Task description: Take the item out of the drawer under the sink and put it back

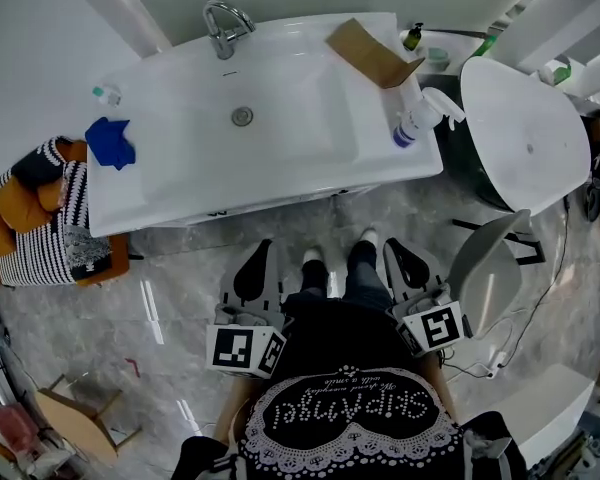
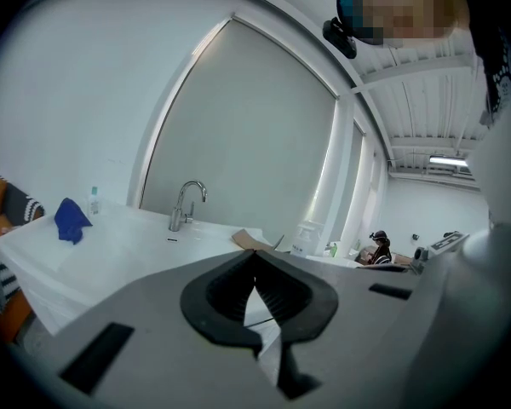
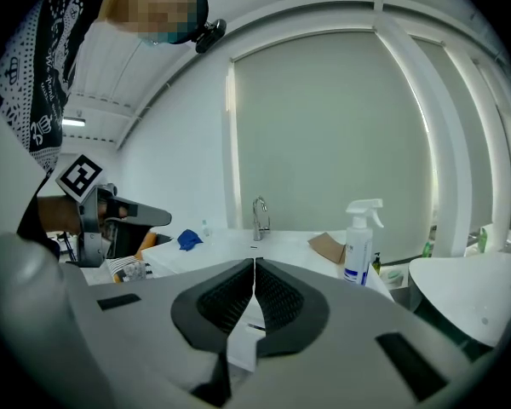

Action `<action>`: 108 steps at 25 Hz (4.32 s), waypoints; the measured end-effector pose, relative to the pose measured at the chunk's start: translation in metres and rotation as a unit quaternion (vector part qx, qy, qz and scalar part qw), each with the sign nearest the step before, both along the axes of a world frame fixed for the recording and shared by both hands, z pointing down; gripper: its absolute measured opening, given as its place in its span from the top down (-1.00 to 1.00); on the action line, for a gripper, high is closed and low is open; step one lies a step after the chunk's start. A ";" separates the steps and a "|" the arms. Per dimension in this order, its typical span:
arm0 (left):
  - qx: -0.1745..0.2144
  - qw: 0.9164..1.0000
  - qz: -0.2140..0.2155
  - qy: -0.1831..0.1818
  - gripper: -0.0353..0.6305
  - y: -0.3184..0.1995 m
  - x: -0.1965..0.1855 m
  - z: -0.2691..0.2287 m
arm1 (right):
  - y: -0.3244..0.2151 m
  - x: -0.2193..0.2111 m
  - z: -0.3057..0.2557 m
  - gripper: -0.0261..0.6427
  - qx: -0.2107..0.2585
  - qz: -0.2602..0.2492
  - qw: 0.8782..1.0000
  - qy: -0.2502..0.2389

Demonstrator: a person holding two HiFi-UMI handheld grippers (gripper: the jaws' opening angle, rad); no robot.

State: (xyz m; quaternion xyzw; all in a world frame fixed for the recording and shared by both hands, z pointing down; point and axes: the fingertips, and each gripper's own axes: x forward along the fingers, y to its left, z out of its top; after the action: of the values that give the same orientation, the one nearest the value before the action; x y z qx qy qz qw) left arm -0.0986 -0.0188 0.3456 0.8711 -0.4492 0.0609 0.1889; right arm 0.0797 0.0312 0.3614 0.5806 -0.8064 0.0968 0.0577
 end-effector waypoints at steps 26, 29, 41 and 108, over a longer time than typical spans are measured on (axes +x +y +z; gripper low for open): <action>0.004 1.000 -0.019 0.006 0.88 0.002 -0.022 0.000 | -0.003 0.004 0.014 0.86 -0.029 0.014 0.999 0.018; 0.004 1.000 -0.015 0.008 0.88 0.002 -0.019 0.000 | -0.003 0.007 0.018 0.86 -0.038 0.016 0.999 0.021; -0.029 1.000 -0.007 0.008 0.88 0.004 -0.004 0.015 | -0.011 0.026 0.080 0.85 -0.108 0.000 0.991 0.075; -0.200 0.978 0.047 -0.032 0.88 0.048 0.037 0.139 | -0.135 0.018 0.465 0.51 -0.321 0.067 0.945 -0.005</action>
State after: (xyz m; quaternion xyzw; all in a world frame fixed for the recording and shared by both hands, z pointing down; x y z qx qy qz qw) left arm -0.0617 0.0288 0.4849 0.8334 -0.3927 0.1859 0.3416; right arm 0.0979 -0.1039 0.8262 0.5838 -0.6919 0.3569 0.2306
